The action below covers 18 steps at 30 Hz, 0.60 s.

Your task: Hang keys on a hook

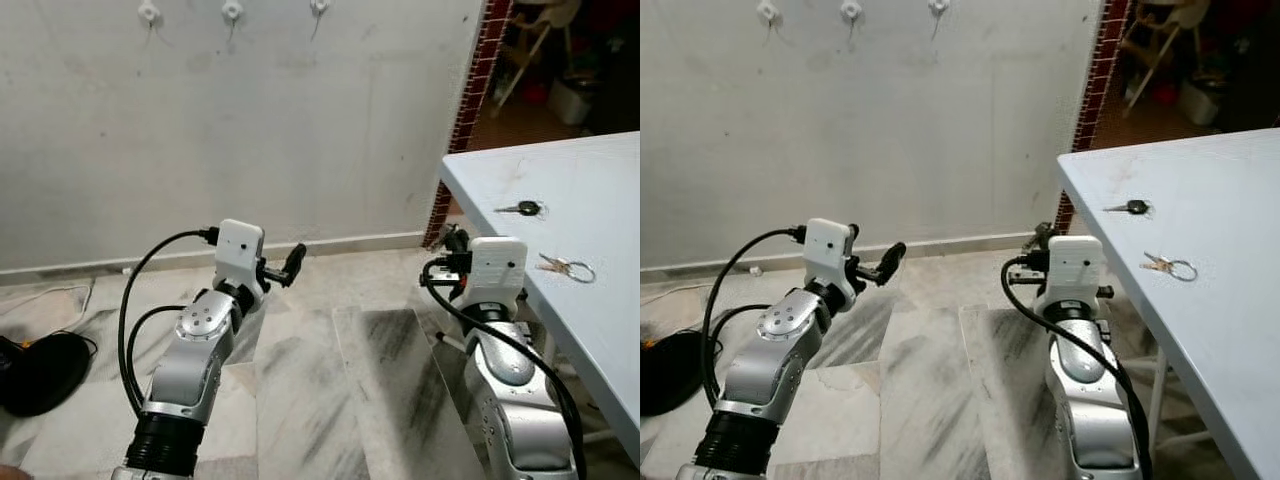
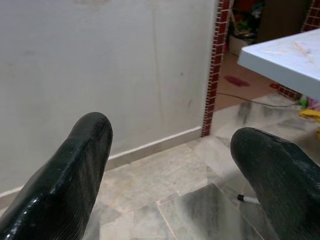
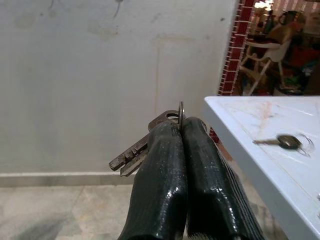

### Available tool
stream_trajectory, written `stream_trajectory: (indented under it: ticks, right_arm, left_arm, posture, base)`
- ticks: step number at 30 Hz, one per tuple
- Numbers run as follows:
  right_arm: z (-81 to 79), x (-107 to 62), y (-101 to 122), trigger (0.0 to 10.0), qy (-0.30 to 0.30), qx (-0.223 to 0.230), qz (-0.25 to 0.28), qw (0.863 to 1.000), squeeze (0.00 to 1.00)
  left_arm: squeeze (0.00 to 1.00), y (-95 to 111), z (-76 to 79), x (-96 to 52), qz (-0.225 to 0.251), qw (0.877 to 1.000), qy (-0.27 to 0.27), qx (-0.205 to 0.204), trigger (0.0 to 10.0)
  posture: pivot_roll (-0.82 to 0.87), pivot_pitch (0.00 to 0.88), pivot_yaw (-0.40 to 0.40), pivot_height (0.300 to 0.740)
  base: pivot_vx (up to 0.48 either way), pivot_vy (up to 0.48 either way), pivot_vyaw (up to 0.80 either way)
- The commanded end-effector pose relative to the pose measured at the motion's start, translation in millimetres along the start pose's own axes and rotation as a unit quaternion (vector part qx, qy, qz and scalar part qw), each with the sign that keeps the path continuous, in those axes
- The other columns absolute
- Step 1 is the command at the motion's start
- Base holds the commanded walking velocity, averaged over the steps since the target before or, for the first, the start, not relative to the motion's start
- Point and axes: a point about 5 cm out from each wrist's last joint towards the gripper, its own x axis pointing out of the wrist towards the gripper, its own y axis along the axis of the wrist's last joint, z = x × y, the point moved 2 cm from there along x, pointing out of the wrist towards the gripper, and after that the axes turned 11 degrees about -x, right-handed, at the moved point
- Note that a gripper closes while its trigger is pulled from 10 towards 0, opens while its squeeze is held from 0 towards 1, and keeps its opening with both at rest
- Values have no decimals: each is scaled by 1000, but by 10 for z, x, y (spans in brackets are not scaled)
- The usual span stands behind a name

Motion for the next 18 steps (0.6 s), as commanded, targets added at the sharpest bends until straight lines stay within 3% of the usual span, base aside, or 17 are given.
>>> stream_trajectory:
  ticks: [1, 18]
  right_arm:
    - [-34, 3, 28, 10000, 9, 3, 7, 1000, 0]
    - [-94, 12, 41, 10000, 23, 2, 12, 1000, 0]
  left_arm:
    - [0, 28, -31, -6, 2, 1000, 0, 3, 10000]
    - [0, 21, -23, -1, 3, 1000, 1, 1, 10000]
  posture:
    - [43, 0, 46, 740]
    - [42, 0, 44, 740]
  base:
    - [480, 0, 0]
    - [480, 0, 0]
